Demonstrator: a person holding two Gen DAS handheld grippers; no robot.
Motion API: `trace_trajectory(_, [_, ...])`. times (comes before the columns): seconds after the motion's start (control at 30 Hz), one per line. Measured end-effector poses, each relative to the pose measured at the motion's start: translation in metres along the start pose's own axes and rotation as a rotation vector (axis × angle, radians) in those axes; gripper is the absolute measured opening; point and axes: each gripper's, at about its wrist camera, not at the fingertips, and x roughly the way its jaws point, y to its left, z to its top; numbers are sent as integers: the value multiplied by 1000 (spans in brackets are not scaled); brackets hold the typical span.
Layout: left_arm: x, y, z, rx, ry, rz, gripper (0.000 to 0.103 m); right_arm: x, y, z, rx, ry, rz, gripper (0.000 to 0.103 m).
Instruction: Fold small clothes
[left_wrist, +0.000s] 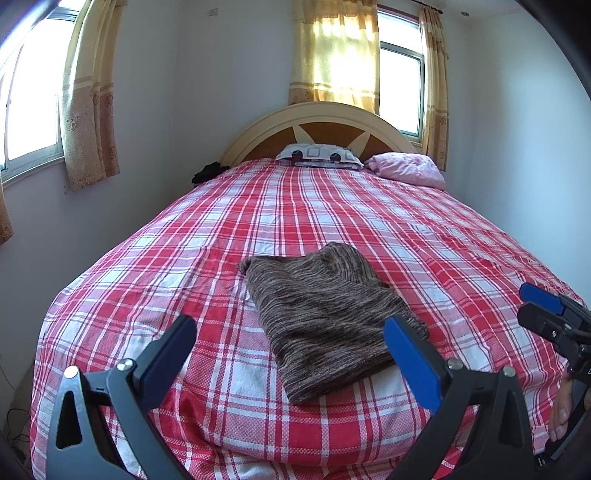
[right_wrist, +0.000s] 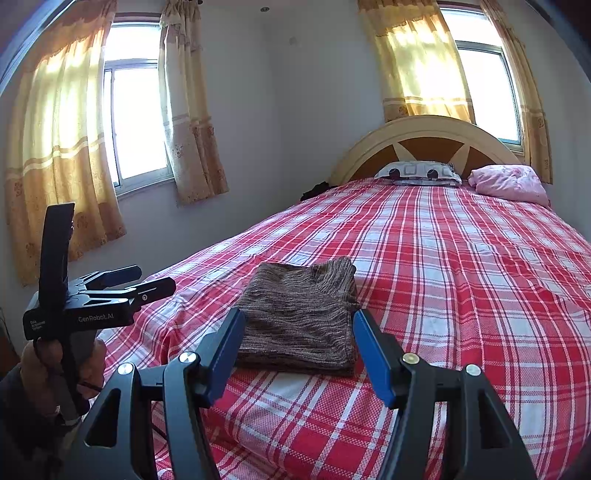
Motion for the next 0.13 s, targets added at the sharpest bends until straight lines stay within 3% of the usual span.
trace_trajectory(0.13, [3,-1,-1,10,3,-6,103,2,-1,-2,1,7,-1,62])
